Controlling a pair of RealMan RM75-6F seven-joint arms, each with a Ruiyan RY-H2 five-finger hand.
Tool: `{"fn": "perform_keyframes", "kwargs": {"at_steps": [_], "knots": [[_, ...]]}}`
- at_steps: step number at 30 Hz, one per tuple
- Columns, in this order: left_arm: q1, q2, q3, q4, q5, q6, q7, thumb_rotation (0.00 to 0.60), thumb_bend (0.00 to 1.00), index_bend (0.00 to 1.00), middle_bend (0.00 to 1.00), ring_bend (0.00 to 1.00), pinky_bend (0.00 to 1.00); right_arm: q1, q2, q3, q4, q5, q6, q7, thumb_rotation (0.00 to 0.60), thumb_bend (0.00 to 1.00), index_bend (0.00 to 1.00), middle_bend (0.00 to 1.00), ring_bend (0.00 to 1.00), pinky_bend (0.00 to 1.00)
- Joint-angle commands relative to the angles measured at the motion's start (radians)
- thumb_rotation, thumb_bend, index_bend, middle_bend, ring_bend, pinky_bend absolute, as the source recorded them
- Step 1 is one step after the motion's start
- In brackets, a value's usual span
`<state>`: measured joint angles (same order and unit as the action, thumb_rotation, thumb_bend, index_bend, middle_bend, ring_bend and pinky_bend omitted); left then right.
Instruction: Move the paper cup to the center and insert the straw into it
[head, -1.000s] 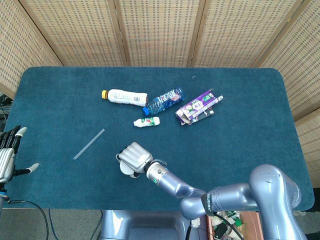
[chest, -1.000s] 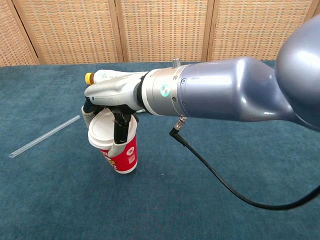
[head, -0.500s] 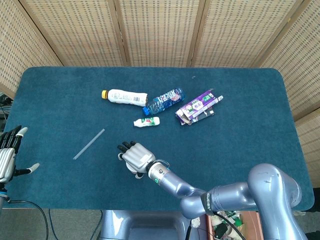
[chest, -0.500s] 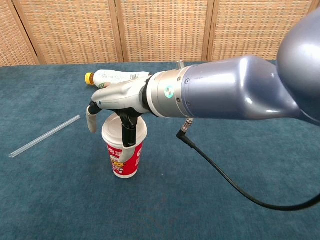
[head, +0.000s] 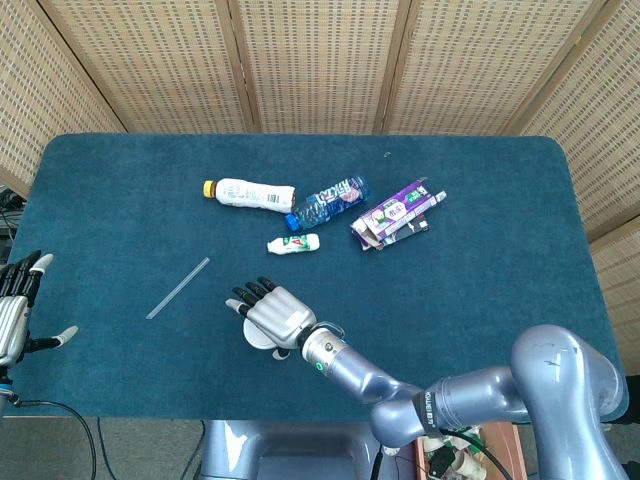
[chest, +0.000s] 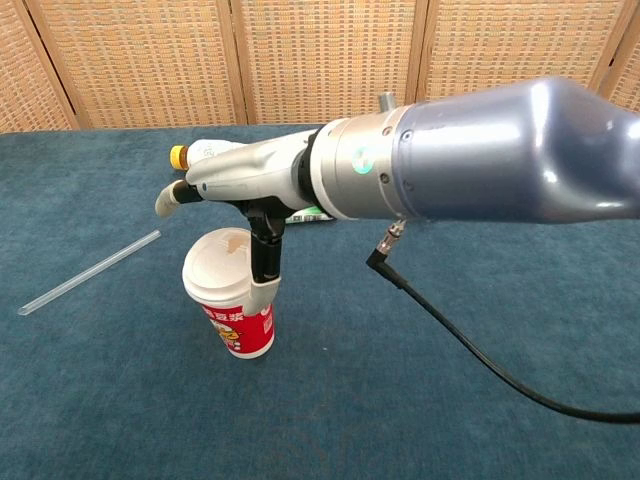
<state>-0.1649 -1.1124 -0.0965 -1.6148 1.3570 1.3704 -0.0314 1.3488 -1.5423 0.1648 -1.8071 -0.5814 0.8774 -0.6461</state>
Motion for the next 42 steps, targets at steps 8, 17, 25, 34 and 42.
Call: {"fn": "perform_keyframes", "kwargs": {"at_steps": [8,17,25,34,42], "knots": [[-0.003,-0.001,0.001,0.001,-0.003,-0.009,0.002,0.6,0.05,0.0,0.0,0.0,0.0,-0.101,0.244,-0.053,-0.215,-0.102,0.085,0.022,0.6,0.0,0.02,0.0,0.0,0.01],[0.002,-0.004,-0.002,-0.002,-0.001,0.008,0.01,0.6,0.05,0.0,0.0,0.0,0.0,-0.278,0.445,-0.15,-0.244,-0.338,0.161,0.113,0.6,0.0,0.02,0.0,0.0,0.0],[-0.006,-0.005,-0.004,0.004,-0.009,-0.015,0.001,0.6,0.05,0.0,0.0,0.0,0.0,-0.557,0.561,-0.278,-0.069,-0.643,0.367,0.331,0.6,0.0,0.02,0.0,0.0,0.0],[-0.069,0.003,-0.041,-0.019,-0.046,-0.106,-0.027,0.6,0.05,0.0,0.0,0.0,0.0,-0.857,0.518,-0.326,0.202,-0.806,0.615,0.653,0.6,0.0,0.02,0.0,0.0,0.0],[-0.192,0.013,-0.108,-0.085,-0.211,-0.281,0.052,0.6,0.06,0.0,0.0,0.0,0.0,-1.034,0.466,-0.308,0.234,-0.846,0.76,0.746,0.6,0.0,0.02,0.0,0.0,0.0]]}}
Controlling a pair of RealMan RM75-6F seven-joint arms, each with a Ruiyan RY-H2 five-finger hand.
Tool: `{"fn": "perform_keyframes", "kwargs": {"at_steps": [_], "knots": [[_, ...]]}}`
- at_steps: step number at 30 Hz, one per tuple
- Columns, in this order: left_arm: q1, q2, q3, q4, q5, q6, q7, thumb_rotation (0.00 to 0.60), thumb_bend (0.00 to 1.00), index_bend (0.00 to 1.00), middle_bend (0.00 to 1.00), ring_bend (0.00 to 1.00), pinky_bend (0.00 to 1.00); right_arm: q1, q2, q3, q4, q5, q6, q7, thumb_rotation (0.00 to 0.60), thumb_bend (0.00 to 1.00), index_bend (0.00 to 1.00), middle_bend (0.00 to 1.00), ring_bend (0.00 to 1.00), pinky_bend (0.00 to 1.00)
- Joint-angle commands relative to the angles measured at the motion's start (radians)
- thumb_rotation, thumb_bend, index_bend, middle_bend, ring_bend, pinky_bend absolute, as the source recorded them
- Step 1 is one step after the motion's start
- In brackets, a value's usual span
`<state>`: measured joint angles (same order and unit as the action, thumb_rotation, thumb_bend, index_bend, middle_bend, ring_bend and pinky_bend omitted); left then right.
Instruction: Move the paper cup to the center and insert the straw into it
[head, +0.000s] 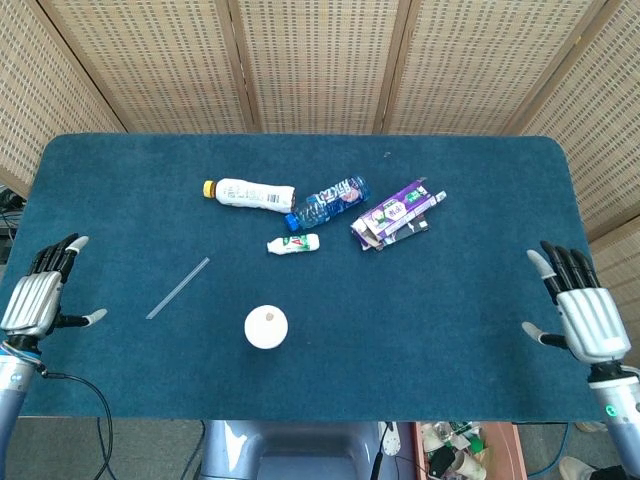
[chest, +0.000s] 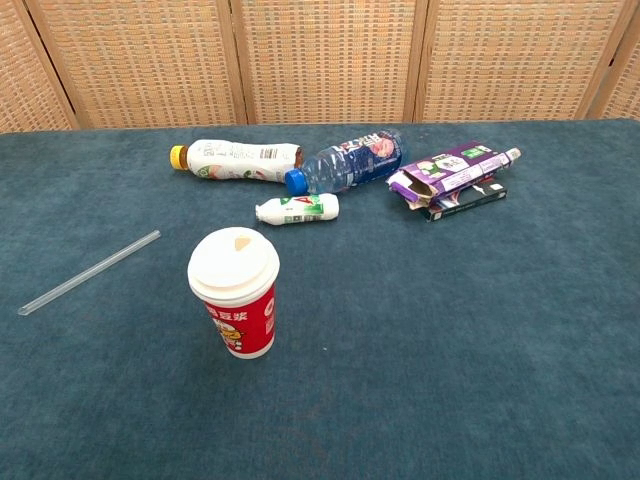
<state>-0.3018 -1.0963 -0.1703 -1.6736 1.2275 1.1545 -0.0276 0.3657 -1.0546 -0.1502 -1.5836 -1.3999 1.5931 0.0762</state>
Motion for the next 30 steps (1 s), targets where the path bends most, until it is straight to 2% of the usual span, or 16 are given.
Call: {"fn": "perform_keyframes", "kwargs": {"at_steps": [1,4,6,9,11,13,15,16,21,24,30], "knots": [[-0.07,-0.009,-0.043,-0.03,-0.109,-0.085,0.06,0.6,0.06,0.0,0.0,0.0,0.0,-0.064,-0.025,0.011,0.006,-0.033,0.055,0.025,0.6,0.0,0.02,0.0,0.0,0.0],[-0.128,-0.026,-0.07,-0.037,-0.222,-0.164,0.091,0.6,0.06,0.01,0.0,0.0,0.0,-0.098,-0.033,0.023,-0.007,-0.045,0.083,0.016,0.6,0.0,0.02,0.0,0.0,0.0],[-0.167,-0.039,-0.083,-0.035,-0.308,-0.203,0.134,0.6,0.05,0.05,0.0,0.0,0.0,-0.115,-0.038,0.032,-0.011,-0.052,0.092,0.021,0.6,0.0,0.02,0.0,0.0,0.0],[-0.233,-0.06,-0.085,-0.027,-0.44,-0.241,0.23,0.6,0.05,0.12,0.0,0.0,0.0,-0.134,-0.042,0.046,-0.005,-0.055,0.09,0.044,0.6,0.0,0.02,0.0,0.0,0.0],[-0.279,-0.075,-0.08,-0.024,-0.53,-0.259,0.296,0.6,0.07,0.13,0.0,0.0,0.0,-0.142,-0.043,0.056,0.006,-0.054,0.083,0.058,0.6,0.0,0.02,0.0,0.0,0.0],[-0.32,-0.09,-0.08,-0.024,-0.615,-0.271,0.34,0.6,0.16,0.13,0.0,0.0,0.0,-0.149,-0.044,0.067,0.016,-0.052,0.073,0.073,0.6,0.0,0.02,0.0,0.0,0.0],[-0.363,-0.112,-0.079,-0.017,-0.687,-0.275,0.377,0.6,0.34,0.13,0.0,0.0,0.0,-0.153,-0.041,0.078,0.026,-0.055,0.06,0.088,0.6,0.0,0.02,0.0,0.0,0.0],[-0.386,-0.123,-0.076,-0.014,-0.72,-0.288,0.393,0.6,0.38,0.13,0.0,0.0,0.0,-0.156,-0.04,0.084,0.029,-0.057,0.056,0.093,0.6,0.0,0.02,0.0,0.0,0.0],[-0.471,-0.163,-0.071,0.031,-0.844,-0.397,0.396,0.6,0.68,0.13,0.0,0.0,0.0,-0.165,-0.038,0.102,0.038,-0.067,0.036,0.11,0.6,0.0,0.02,0.0,0.0,0.0],[-0.507,-0.197,-0.064,0.068,-0.89,-0.433,0.382,0.6,0.76,0.12,0.0,0.0,0.0,-0.17,-0.039,0.11,0.04,-0.076,0.021,0.115,0.6,0.0,0.02,0.0,0.0,0.0],[-0.54,-0.238,-0.056,0.123,-0.92,-0.48,0.339,0.6,0.78,0.11,0.0,0.0,0.0,-0.177,-0.04,0.126,0.042,-0.082,-0.001,0.121,0.6,0.0,0.02,0.0,0.0,0.0]]}}
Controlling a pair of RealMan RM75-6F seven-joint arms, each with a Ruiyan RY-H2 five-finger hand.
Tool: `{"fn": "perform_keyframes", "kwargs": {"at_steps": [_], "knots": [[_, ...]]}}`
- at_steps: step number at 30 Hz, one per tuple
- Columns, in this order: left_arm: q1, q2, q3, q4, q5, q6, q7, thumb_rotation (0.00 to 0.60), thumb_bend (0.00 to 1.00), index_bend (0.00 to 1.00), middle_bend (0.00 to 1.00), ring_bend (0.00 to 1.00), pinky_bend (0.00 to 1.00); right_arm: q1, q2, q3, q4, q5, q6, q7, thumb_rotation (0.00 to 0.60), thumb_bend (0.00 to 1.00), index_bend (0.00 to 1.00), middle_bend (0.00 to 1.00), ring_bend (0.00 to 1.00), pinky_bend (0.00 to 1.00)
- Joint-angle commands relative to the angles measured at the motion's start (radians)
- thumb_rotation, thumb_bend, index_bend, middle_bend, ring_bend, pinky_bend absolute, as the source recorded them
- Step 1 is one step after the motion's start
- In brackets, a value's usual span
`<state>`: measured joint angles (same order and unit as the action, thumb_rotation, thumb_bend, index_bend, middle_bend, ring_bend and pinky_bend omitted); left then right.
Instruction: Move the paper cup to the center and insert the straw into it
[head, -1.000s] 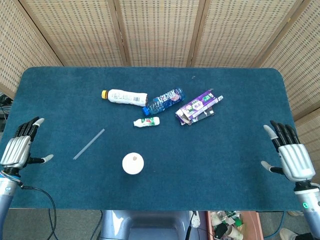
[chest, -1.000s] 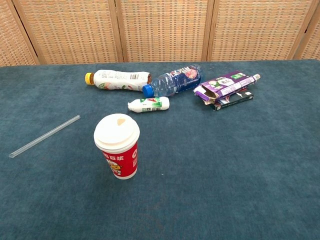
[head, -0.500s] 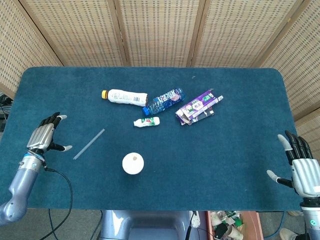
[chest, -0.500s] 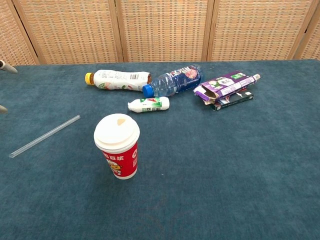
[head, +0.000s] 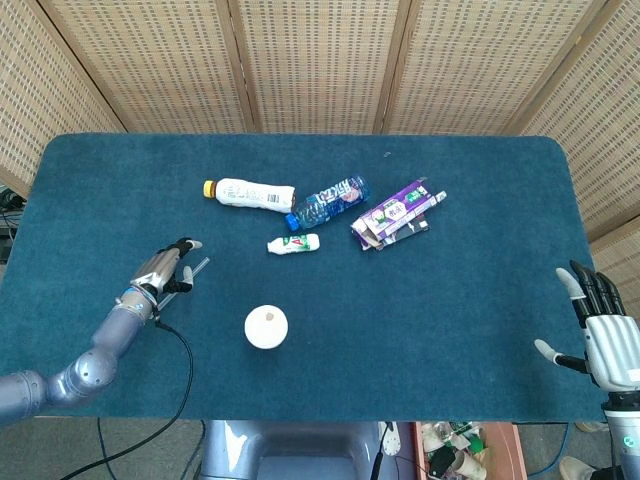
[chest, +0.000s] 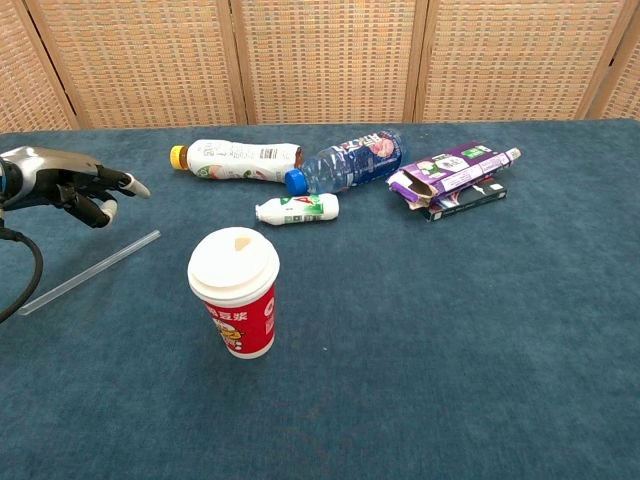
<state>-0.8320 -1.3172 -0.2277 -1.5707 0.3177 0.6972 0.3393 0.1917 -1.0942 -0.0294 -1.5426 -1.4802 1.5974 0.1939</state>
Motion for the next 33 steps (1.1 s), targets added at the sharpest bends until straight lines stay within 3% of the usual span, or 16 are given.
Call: {"fn": "perform_keyframes", "kwargs": {"at_steps": [1,19,33], "knots": [[-0.011,-0.022,-0.002,0.029,-0.013,-0.035,-0.044,0.6,0.78,0.11,0.0,0.0,0.0,-0.004,0.0,0.008,0.002,-0.002,-0.009,0.004,0.6,0.0,0.02,0.0,0.0,0.0],[0.011,-0.121,-0.038,0.156,0.119,-0.177,-0.284,0.6,0.78,0.11,0.0,0.0,0.0,-0.028,0.003,0.042,-0.003,-0.033,-0.034,0.005,0.6,0.0,0.02,0.0,0.0,0.0],[0.08,-0.08,-0.066,0.069,0.328,-0.285,-0.447,0.6,0.78,0.11,0.0,0.0,0.0,-0.042,0.006,0.061,-0.009,-0.047,-0.051,0.004,0.6,0.0,0.02,0.0,0.0,0.0]]}}
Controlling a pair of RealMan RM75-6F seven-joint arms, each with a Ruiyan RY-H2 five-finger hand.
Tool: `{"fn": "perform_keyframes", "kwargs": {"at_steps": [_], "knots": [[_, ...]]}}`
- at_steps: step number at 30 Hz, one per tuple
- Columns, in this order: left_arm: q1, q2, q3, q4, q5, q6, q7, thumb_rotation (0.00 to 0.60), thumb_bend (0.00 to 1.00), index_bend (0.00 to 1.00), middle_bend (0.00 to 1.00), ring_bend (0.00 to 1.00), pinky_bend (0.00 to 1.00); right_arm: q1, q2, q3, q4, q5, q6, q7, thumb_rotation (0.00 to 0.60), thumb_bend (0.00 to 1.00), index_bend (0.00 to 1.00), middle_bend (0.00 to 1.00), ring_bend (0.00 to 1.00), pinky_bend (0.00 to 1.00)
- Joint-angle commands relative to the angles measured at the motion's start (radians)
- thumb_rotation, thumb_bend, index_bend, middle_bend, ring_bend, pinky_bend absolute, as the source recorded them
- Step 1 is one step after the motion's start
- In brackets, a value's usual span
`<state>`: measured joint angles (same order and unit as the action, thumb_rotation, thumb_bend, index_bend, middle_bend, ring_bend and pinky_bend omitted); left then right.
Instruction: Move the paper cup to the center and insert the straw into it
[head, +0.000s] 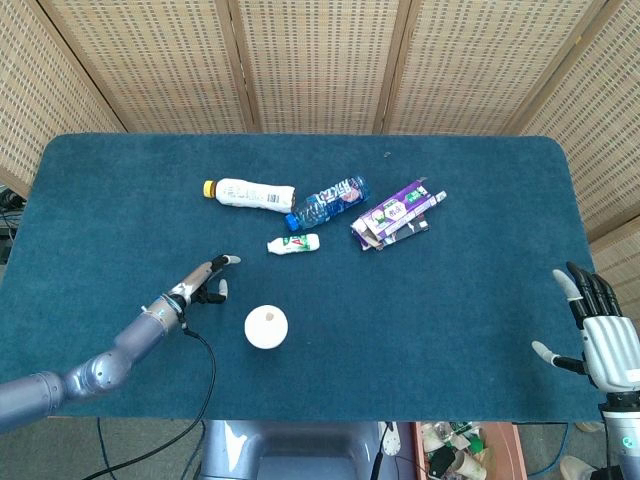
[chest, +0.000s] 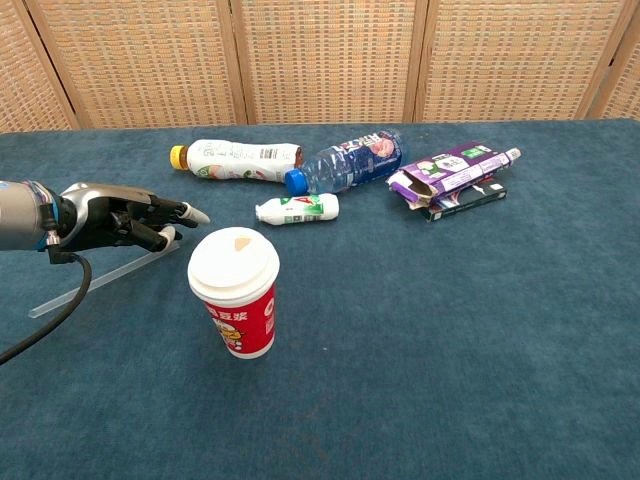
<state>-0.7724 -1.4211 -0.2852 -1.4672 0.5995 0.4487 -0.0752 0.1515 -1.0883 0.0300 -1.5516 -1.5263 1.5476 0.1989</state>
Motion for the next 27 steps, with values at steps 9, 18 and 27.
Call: {"fn": "perform_keyframes", "kwargs": {"at_steps": [9,18,27], "knots": [[0.062,0.128,-0.023,-0.165,0.217,-0.175,-0.099,0.6,0.78,0.11,0.0,0.0,0.0,-0.006,-0.001,0.01,-0.004,-0.008,-0.011,-0.008,0.6,0.0,0.02,0.0,0.0,0.0],[0.103,0.182,-0.031,-0.228,0.327,-0.159,-0.116,0.6,0.69,0.11,0.0,0.0,0.0,-0.011,-0.002,0.014,-0.007,-0.016,-0.013,-0.013,0.6,0.0,0.02,0.0,0.0,0.0],[0.153,0.177,0.029,-0.238,0.434,0.222,0.157,0.6,0.29,0.26,0.0,0.0,0.0,-0.014,-0.001,0.017,-0.013,-0.028,-0.014,-0.013,0.6,0.0,0.02,0.0,0.0,0.0]]}}
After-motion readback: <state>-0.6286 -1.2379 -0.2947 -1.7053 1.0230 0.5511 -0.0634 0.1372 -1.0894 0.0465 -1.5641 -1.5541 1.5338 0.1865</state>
